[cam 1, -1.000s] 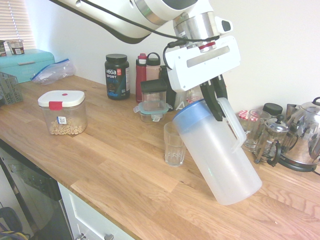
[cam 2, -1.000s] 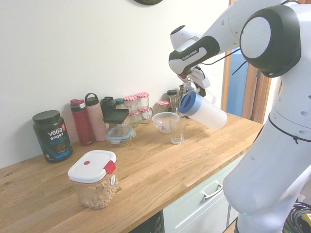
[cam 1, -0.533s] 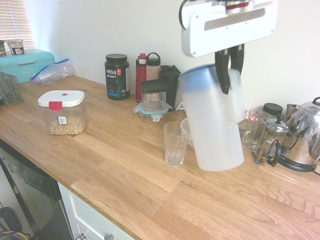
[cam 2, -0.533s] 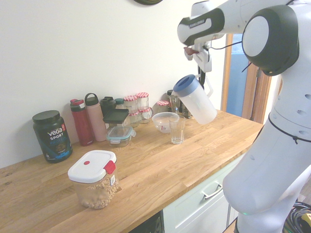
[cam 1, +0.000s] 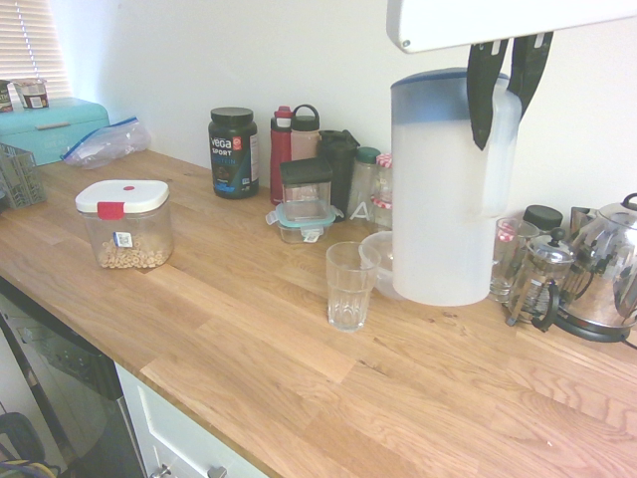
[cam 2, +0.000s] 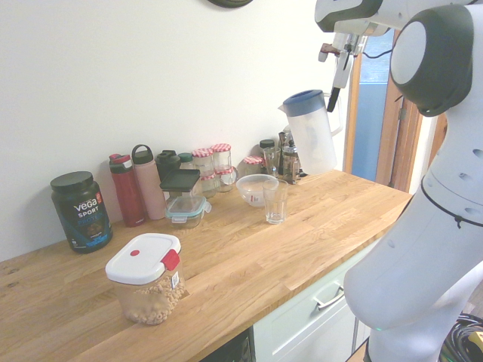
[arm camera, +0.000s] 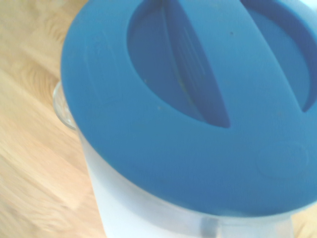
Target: Pour me some water
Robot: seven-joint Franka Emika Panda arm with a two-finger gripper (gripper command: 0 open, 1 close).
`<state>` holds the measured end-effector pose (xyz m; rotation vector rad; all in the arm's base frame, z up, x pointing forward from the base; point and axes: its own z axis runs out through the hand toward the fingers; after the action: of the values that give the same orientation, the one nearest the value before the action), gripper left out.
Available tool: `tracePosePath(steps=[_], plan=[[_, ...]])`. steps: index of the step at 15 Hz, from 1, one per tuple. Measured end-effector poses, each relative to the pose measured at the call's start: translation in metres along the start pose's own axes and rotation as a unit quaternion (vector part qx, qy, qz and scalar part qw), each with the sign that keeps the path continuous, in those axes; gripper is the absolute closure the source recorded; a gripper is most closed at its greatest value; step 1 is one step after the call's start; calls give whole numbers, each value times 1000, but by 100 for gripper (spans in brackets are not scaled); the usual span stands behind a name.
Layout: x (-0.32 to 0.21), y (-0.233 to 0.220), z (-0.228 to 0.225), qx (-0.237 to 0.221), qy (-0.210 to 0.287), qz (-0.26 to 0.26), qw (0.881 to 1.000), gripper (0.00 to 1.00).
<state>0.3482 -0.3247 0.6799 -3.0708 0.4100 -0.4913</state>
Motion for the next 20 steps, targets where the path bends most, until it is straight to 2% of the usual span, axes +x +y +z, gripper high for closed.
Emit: tracePosePath(steps=[3,7,9,14,20], plan=[[-54,-10,-23,7,8,93,996,100],[-113,-58,-18,4,35,201,979,100],[-138,-85,-8,-4,46,213,976,100],[-187,-159,-15,3,86,198,976,100],[-186,-261,10,27,104,207,972,100]])
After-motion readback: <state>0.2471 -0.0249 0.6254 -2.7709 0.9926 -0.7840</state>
